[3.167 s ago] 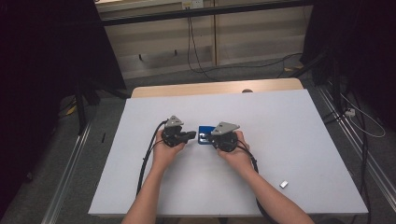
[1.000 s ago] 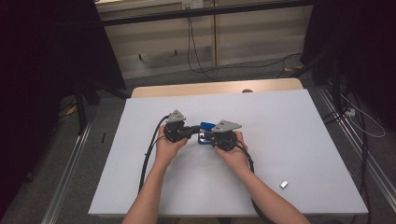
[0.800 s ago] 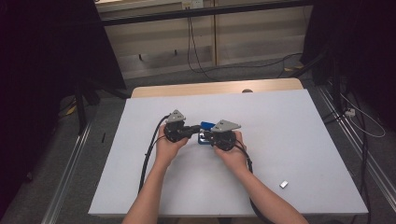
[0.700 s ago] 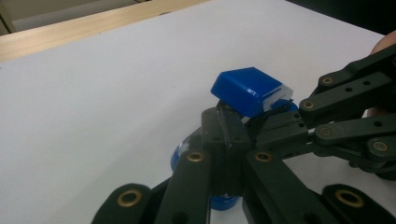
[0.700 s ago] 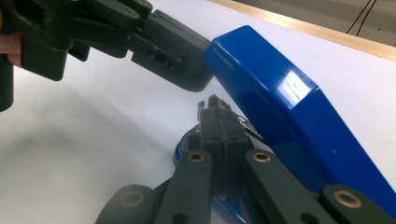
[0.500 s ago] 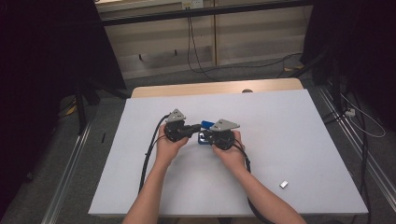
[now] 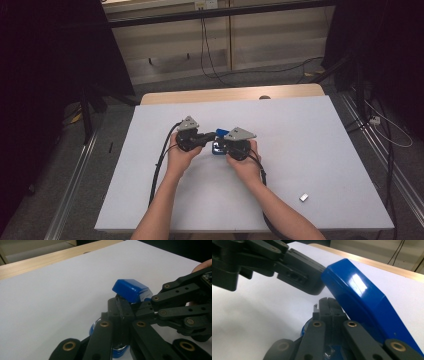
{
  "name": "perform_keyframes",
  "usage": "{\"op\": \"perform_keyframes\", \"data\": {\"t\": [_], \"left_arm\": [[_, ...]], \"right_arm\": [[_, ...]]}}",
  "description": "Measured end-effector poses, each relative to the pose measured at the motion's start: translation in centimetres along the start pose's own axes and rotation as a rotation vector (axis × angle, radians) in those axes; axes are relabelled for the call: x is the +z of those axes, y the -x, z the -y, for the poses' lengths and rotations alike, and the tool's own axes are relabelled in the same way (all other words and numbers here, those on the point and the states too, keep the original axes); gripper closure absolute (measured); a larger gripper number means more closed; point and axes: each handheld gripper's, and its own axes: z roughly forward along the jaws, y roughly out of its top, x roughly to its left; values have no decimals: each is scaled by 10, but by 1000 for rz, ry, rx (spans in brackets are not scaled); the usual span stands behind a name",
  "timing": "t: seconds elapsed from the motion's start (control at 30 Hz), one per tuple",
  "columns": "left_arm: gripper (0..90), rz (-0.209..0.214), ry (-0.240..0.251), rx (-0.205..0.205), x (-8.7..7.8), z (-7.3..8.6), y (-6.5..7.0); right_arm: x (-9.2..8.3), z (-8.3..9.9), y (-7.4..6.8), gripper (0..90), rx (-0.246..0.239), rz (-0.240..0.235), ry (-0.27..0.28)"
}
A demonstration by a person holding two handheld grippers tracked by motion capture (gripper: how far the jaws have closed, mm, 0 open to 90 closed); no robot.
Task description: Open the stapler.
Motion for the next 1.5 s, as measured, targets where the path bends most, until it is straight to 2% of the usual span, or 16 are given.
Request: {"op": "perform_keyframes", "data": {"t": [0.1,0.27,0.53,0.67,0.9,1.0,1.1,1.3,1.4,1.5], "left_arm": [[900,0,-1,4,-1,-1,1],[891,-3,-2,0,0,2,-2],[889,-5,-11,-9,1,4,-3],[900,-8,-20,-8,3,6,-3],[900,-30,-45,-5,11,11,-1],[900,-32,-36,-10,14,13,-1],[900,-36,-37,9,15,13,0],[900,-43,-42,14,15,15,1],[900,-54,-52,23,17,17,1],[900,-58,-58,29,18,19,1]], "right_arm": [[0,1,0,900,9,13,14],[-1,1,-3,900,-18,25,13],[-2,1,-2,900,-20,40,25],[-3,2,0,900,7,43,30],[-4,2,1,900,0,55,35],[-4,2,1,900,1,56,33],[-4,1,1,900,-3,57,34],[-6,0,0,900,-8,73,29],[-5,-1,1,900,-3,65,26],[-6,-2,0,900,-15,83,22]]}}
